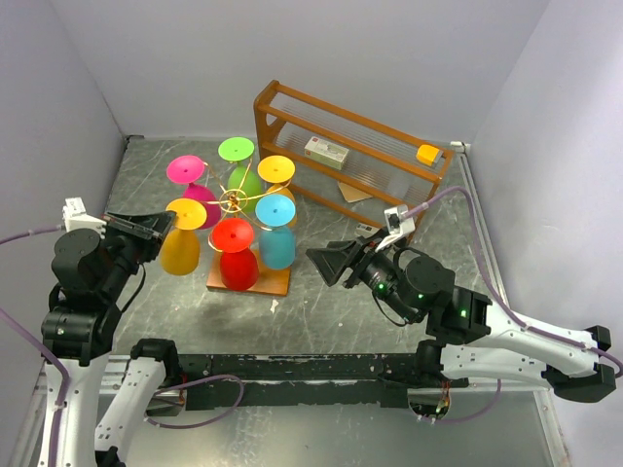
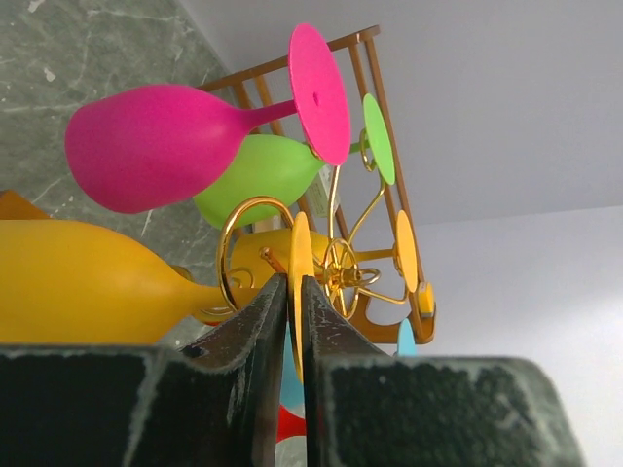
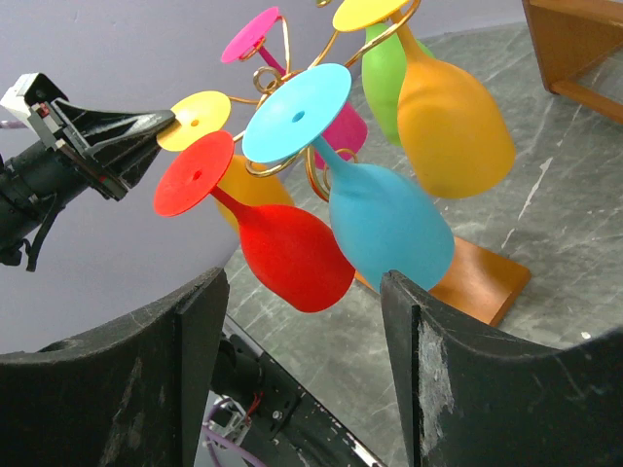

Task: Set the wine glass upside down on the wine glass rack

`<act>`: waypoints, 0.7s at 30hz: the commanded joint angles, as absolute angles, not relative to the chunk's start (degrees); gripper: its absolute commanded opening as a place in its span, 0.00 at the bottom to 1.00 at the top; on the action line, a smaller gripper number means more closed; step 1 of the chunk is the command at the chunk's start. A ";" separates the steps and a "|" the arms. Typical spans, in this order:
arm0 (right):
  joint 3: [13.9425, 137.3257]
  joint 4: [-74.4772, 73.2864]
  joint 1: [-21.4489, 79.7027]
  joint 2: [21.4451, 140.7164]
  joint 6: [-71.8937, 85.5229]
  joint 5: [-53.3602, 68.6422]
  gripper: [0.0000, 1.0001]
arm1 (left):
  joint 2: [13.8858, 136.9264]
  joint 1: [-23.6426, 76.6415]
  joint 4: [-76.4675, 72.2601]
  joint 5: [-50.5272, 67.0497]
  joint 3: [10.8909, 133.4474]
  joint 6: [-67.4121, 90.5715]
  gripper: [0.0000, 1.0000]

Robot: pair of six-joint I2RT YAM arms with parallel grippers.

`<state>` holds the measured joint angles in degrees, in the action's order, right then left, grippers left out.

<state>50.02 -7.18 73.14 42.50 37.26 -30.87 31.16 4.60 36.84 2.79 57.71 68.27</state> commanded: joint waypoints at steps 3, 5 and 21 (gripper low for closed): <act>49.10 -6.54 73.21 41.53 37.60 -31.82 0.64 | 31.64 4.74 39.17 4.50 60.35 64.96 0.21; 49.05 -6.59 73.16 41.37 37.70 -31.80 0.64 | 31.68 4.66 39.31 5.15 59.94 64.70 0.20; 48.60 -6.42 73.19 40.53 37.84 -31.82 0.64 | 34.09 4.66 44.58 7.77 62.18 58.84 0.29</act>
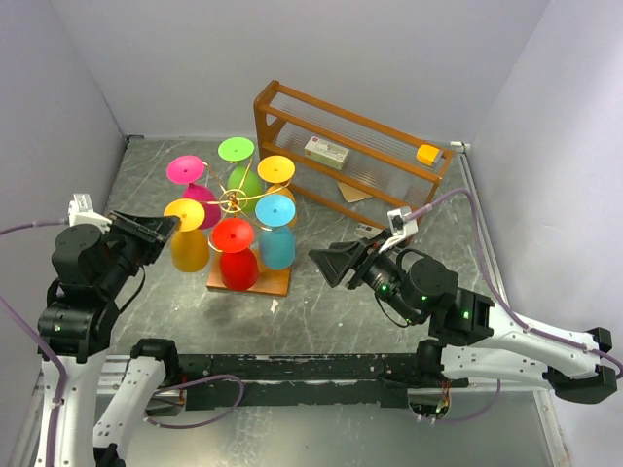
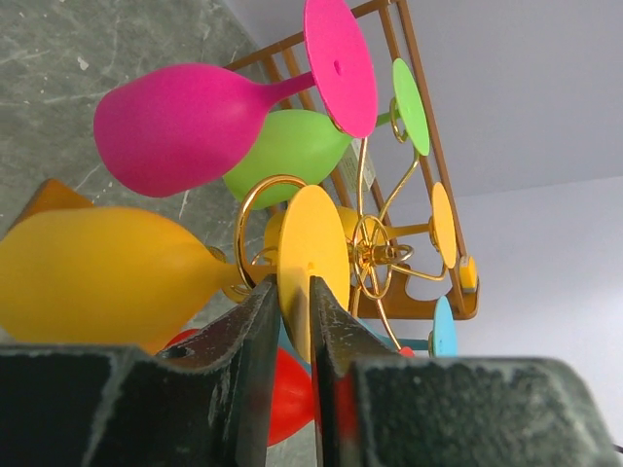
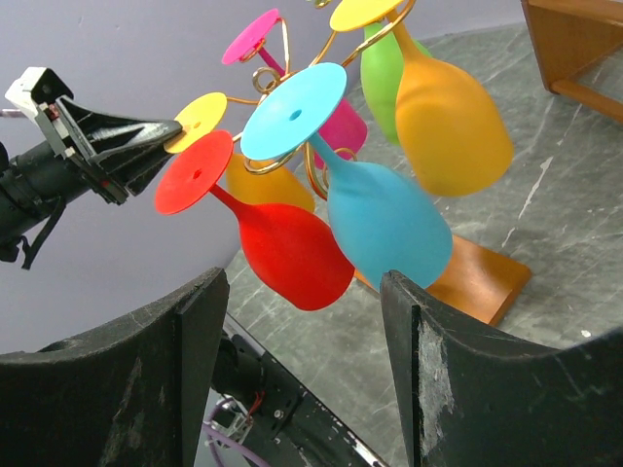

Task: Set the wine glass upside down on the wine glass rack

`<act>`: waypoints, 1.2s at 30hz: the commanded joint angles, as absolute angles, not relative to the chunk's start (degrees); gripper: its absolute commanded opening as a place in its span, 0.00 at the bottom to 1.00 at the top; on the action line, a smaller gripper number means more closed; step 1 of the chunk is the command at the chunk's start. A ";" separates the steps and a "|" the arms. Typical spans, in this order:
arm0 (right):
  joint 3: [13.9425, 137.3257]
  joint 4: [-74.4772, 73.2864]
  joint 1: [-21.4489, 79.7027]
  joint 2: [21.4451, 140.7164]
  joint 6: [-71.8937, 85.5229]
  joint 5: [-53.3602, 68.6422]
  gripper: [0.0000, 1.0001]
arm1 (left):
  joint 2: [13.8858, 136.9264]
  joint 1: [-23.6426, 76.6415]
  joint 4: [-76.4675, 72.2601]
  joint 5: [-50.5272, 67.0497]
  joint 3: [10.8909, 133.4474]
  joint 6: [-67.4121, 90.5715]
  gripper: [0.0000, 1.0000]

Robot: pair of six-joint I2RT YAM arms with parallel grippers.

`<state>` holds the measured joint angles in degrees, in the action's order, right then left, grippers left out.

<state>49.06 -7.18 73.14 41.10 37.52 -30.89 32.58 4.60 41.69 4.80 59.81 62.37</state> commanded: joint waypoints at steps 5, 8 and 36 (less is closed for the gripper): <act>48.68 -6.06 73.17 40.70 37.62 -31.69 0.64 | 34.95 4.71 46.69 8.10 64.07 56.91 0.36; 48.97 -6.30 73.17 40.90 37.37 -31.81 0.64 | 35.51 4.69 48.80 7.63 66.29 55.29 0.41; 61.14 -45.20 73.14 43.19 52.67 -48.64 0.63 | 30.88 4.66 61.38 2.06 77.07 39.20 0.83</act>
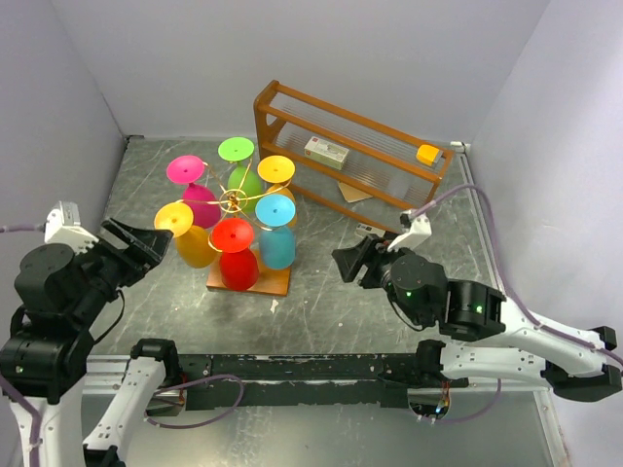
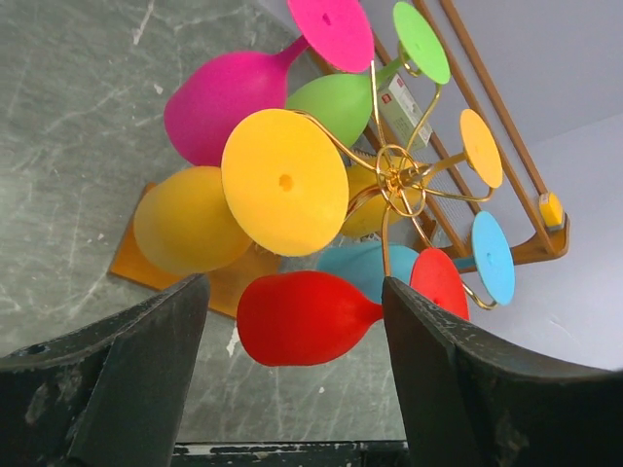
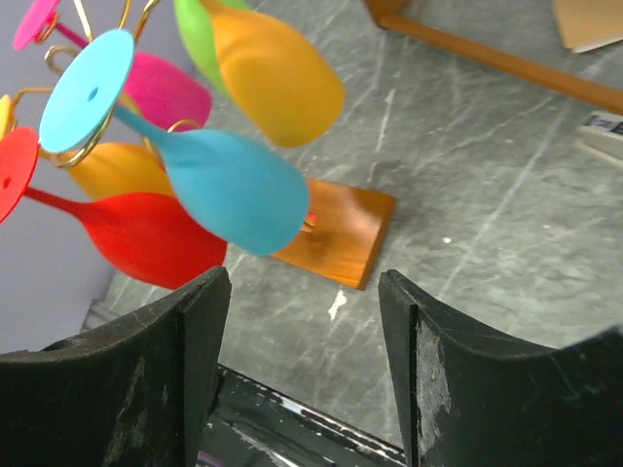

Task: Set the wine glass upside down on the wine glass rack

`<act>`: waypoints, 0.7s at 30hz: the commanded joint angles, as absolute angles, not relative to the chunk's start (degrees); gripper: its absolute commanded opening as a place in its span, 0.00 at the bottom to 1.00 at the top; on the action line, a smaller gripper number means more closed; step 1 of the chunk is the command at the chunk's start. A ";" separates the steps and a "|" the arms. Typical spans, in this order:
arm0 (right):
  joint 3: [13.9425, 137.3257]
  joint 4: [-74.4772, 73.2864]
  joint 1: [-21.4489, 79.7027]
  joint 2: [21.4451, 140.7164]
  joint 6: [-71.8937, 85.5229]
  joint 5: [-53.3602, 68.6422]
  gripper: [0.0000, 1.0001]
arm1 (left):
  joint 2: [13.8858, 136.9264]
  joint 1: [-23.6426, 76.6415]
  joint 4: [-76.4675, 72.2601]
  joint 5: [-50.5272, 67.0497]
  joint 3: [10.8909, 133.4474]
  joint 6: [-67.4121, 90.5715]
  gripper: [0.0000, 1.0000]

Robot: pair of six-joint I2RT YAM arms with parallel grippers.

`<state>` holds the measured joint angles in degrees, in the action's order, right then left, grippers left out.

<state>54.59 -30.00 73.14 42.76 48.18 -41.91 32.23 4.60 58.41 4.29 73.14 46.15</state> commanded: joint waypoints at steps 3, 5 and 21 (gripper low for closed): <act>64.26 -51.56 73.15 43.13 52.95 -51.19 0.65 | 30.72 4.66 65.27 -0.82 81.61 35.48 0.85; 64.94 -52.15 73.22 42.29 50.44 -51.90 0.68 | 30.33 4.66 66.94 -1.87 84.82 31.66 0.85; 80.31 -73.05 73.18 43.89 56.97 -63.45 0.96 | 30.21 8.70 70.63 -12.23 101.67 21.26 0.90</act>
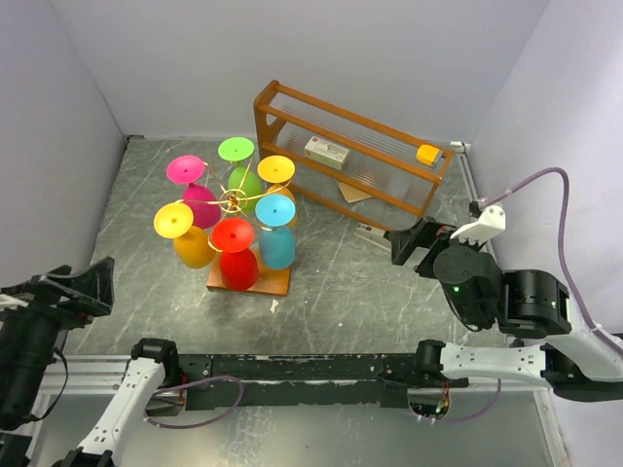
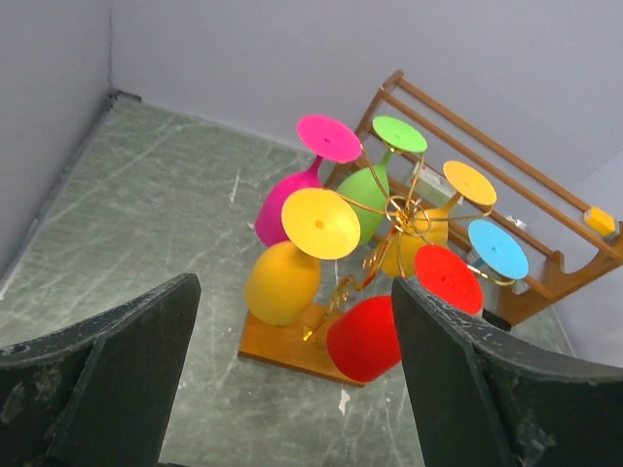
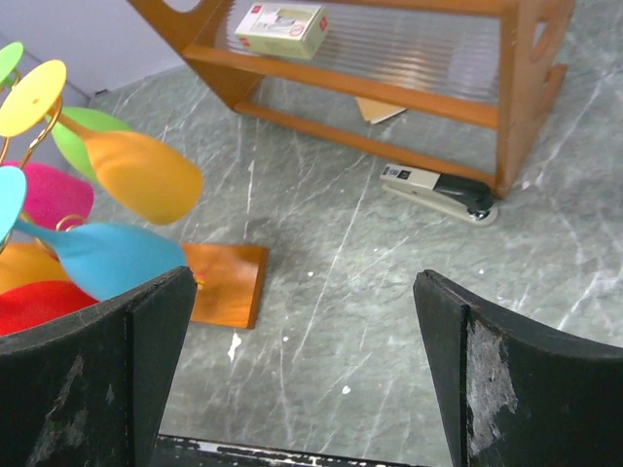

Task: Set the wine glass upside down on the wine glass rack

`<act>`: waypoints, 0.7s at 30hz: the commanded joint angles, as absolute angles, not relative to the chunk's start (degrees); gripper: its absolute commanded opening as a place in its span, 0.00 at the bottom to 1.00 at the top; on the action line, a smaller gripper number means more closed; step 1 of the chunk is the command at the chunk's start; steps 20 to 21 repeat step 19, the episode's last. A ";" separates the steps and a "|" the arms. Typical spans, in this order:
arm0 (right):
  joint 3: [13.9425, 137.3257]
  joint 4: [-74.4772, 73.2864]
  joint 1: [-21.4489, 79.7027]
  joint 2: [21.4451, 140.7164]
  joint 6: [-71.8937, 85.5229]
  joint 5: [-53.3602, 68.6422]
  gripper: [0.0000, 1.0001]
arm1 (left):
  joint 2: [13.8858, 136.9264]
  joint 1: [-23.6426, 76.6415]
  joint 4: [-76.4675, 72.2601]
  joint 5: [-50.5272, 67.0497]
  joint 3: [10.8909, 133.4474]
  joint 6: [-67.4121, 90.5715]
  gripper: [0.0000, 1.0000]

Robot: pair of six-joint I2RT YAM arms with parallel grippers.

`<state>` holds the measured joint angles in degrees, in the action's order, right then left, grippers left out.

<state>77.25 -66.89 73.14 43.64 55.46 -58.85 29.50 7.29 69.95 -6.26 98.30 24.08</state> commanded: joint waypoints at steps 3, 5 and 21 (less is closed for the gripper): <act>81.56 -71.97 73.18 42.87 55.08 -63.75 0.96 | 30.47 9.38 69.81 -14.76 103.96 20.77 0.90; 81.46 -70.58 73.18 41.93 53.63 -63.93 0.97 | 30.32 9.64 68.83 -15.63 104.79 20.74 0.91; 78.19 -68.26 73.13 40.08 53.34 -65.27 1.00 | 29.28 10.02 64.70 -14.74 100.08 19.60 0.94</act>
